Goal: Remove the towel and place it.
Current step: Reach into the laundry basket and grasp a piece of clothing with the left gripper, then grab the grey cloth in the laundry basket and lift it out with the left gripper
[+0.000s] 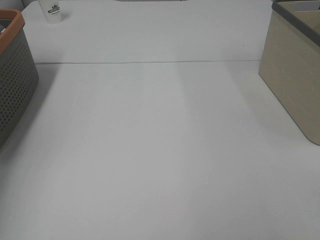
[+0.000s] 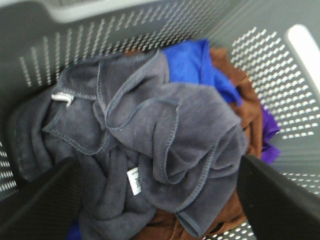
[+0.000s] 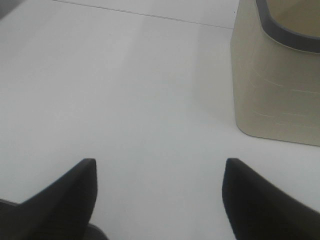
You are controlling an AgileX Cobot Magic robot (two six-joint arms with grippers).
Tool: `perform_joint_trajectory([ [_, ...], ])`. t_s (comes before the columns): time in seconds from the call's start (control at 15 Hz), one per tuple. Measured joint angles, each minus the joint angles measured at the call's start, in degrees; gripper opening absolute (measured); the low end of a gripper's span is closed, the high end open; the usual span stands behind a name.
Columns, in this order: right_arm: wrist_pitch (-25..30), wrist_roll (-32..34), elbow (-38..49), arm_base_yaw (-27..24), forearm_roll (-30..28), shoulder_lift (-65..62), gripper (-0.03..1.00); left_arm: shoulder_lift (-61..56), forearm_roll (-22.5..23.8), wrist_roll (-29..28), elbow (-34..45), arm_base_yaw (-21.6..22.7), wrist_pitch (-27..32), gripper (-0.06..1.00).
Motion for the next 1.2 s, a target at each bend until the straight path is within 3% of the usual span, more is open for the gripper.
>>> perform_joint_trajectory([
  [0.27, 0.0, 0.0, 0.0, 0.0, 0.0, 0.0, 0.70, 9.0, -3.6, 1.7, -6.1, 0.7, 0.1, 0.79],
  [0.53, 0.0, 0.0, 0.0, 0.0, 0.0, 0.0, 0.70, 16.5, -3.6, 1.1, -12.7, 0.7, 2.5, 0.78],
  [0.73, 0.0, 0.0, 0.0, 0.0, 0.0, 0.0, 0.70, 21.0, -1.8, -1.0, -17.0, 1.3, 2.7, 0.69],
  [1.2, 0.0, 0.0, 0.0, 0.0, 0.0, 0.0, 0.70, 24.9, -1.2, -1.5, -17.5, 1.9, 3.7, 0.60],
])
